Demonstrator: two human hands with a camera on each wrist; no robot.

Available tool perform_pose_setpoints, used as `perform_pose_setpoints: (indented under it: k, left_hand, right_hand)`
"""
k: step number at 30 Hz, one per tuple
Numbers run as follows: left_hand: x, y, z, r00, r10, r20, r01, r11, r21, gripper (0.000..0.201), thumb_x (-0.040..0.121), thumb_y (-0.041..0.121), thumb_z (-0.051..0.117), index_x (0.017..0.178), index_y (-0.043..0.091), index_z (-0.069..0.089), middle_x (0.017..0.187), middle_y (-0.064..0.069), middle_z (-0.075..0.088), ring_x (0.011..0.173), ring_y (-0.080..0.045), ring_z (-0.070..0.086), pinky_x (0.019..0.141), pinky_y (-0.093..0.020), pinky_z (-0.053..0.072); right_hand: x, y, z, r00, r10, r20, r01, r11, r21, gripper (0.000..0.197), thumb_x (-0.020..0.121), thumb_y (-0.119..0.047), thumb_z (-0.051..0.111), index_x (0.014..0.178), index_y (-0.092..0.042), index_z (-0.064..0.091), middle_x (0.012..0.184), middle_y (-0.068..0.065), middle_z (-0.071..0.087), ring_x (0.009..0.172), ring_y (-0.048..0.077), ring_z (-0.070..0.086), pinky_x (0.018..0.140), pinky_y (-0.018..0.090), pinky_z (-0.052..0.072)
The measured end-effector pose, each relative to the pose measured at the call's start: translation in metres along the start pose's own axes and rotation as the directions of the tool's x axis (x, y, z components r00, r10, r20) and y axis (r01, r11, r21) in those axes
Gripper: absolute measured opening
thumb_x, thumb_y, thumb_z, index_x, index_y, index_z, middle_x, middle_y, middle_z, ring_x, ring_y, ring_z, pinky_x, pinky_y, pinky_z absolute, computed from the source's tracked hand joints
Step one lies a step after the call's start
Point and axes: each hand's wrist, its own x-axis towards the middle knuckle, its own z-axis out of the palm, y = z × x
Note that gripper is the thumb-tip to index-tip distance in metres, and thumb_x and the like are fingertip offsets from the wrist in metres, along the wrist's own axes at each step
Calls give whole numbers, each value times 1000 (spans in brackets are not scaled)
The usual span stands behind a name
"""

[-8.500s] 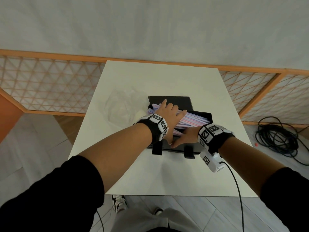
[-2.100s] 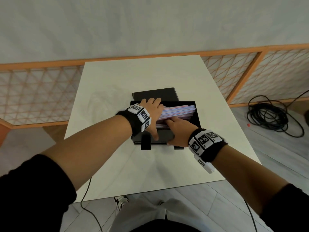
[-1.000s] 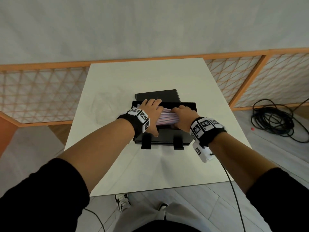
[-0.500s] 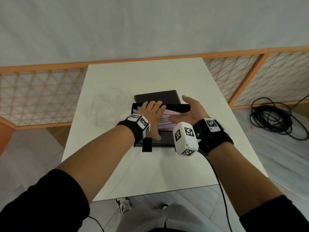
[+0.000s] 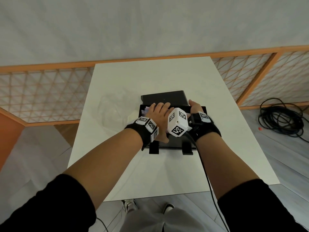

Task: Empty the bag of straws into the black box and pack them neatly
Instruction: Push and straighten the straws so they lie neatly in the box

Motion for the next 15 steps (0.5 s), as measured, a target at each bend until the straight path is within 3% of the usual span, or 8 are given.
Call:
perform_pose_setpoints:
  k: [3, 5, 6, 8, 10, 12, 13, 15]
  left_hand:
    - [3, -1, 3, 1000, 0, -7, 0, 1000, -12, 120, 68, 60, 67, 150, 9, -4, 157, -12, 1, 143, -33, 6, 118, -50, 6]
    - [4, 0, 5, 1000, -1, -12, 1, 1000, -13, 120, 68, 60, 67, 150, 10, -5, 157, -12, 1, 143, -33, 5, 118, -50, 5]
    - [4, 0, 5, 1000, -1, -15, 0, 1000, -10, 121, 68, 60, 68, 150, 10, -5, 157, -12, 1, 143, -33, 6, 118, -50, 5]
    - [3, 0, 5, 1000, -1, -25, 1, 1000, -11, 120, 68, 59, 68, 150, 10, -5, 157, -12, 1, 143, -33, 7, 118, -51, 7]
    - [3, -1, 6, 999, -3, -37, 2, 1000, -22, 120, 68, 57, 68, 150, 10, -5, 157, -11, 2, 144, -32, 6, 117, -51, 7]
    - [4, 0, 7, 999, -3, -38, 2, 1000, -28, 120, 67, 56, 68, 150, 11, -6, 157, -11, 1, 144, -32, 6, 117, -52, 7]
    - [4, 0, 8, 999, -3, -37, 2, 1000, -27, 121, 67, 56, 68, 150, 11, -6, 157, -11, 1, 144, -32, 6, 117, -52, 7]
    - [4, 0, 9, 999, -7, -43, 6, 1000, -28, 121, 66, 57, 69, 150, 11, -6, 157, -11, 1, 144, -32, 6, 117, -52, 7]
  right_hand:
    - [13, 0, 3, 1000, 7, -30, -8, 999, -34, 55, 99, -40, 35, 75, 7, 49, 39, 16, 58, 23, 22, 52, 41, 26, 37]
    - [17, 2, 6, 999, 23, -48, -28, 993, -115, 56, 98, -43, 37, 105, 11, 52, 72, 22, 68, 45, 30, 60, 52, 33, 39]
    - [18, 3, 7, 998, 24, -51, -30, 993, -116, 59, 98, -43, 38, 128, 7, 45, 80, 24, 68, 51, 32, 60, 55, 35, 39]
    - [24, 3, 4, 999, 25, -35, -27, 997, -68, 59, 96, -42, 42, 131, 6, 39, 73, 22, 60, 58, 32, 56, 58, 35, 39]
    - [26, 4, 2, 998, 55, -36, -57, 996, -67, 57, 94, -43, 46, 125, 5, 44, 70, 20, 58, 65, 29, 52, 58, 34, 40]
    - [29, 3, 5, 997, 49, -63, -54, 996, -77, 58, 92, -44, 48, 128, 1, 44, 76, 21, 60, 66, 30, 54, 59, 35, 40]
    - [40, 3, 5, 996, 50, -73, -56, 995, -87, 60, 93, -43, 47, 135, -1, 39, 79, 22, 60, 63, 30, 57, 59, 36, 40]
    - [38, -3, 9, 995, 6, -98, -21, 988, -154, 58, 95, -40, 45, 138, -2, 37, 68, 22, 60, 41, 28, 61, 54, 35, 39]
